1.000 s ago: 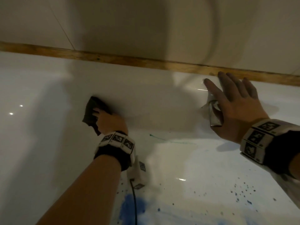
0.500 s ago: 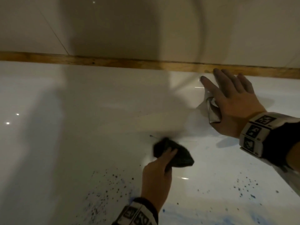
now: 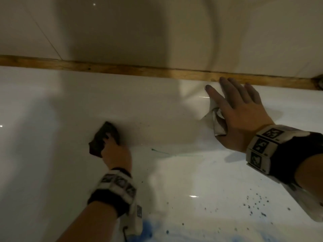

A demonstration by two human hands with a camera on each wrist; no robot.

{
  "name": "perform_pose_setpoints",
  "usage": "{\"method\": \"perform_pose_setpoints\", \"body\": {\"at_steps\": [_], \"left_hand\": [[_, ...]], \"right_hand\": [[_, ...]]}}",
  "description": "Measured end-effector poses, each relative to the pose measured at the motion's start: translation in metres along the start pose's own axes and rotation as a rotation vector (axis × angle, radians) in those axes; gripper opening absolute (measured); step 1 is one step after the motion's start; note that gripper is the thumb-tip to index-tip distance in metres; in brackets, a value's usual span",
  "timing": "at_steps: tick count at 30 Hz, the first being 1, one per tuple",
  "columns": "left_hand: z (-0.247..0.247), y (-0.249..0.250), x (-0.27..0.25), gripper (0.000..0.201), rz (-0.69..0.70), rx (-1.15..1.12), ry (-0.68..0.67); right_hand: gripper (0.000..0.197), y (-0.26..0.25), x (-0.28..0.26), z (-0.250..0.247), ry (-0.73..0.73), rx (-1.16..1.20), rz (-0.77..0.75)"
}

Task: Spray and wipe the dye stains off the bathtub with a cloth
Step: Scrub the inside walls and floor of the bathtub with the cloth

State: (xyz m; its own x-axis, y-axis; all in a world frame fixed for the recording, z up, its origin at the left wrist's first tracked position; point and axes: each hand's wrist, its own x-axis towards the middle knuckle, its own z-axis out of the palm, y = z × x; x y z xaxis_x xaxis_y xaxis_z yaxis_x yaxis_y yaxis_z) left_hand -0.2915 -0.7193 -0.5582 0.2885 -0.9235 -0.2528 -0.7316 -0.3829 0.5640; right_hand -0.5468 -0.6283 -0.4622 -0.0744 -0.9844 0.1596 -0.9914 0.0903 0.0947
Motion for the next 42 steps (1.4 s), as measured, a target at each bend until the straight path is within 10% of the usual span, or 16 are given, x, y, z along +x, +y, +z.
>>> {"method": "perform_pose_setpoints", "body": {"at_steps": [12,20,30,33,38,42], "left_hand": [[0.021,-0.018,-0.068,0.054,0.452,0.116,-0.116],[-0.035,-0.045,-0.051,0.019,-0.202,-0.513,0.183],[0.019,0.063,-0.088,0.051,0.282,0.023,-0.043],[0.041,0.055,-0.119,0.066,0.746,0.016,-0.084],[0.031,0.038,-0.117,0.061,0.914,-0.155,-0.314],[-0.009,0.044,-0.101,0.050,0.447,-0.624,-0.034]], "right_hand": [[0.075,0.007,-0.002,0.002,-0.039,-0.033,0.005],[0.071,0.003,-0.002,0.001,-0.038,-0.023,0.005],[0.074,0.002,-0.001,0.003,-0.026,-0.016,-0.004],[0.075,0.005,0.001,0.003,-0.036,-0.032,-0.015],[0.073,0.003,-0.001,0.002,-0.021,-0.030,-0.008],[0.075,0.003,-0.001,0.003,-0.009,-0.012,-0.021]]}}
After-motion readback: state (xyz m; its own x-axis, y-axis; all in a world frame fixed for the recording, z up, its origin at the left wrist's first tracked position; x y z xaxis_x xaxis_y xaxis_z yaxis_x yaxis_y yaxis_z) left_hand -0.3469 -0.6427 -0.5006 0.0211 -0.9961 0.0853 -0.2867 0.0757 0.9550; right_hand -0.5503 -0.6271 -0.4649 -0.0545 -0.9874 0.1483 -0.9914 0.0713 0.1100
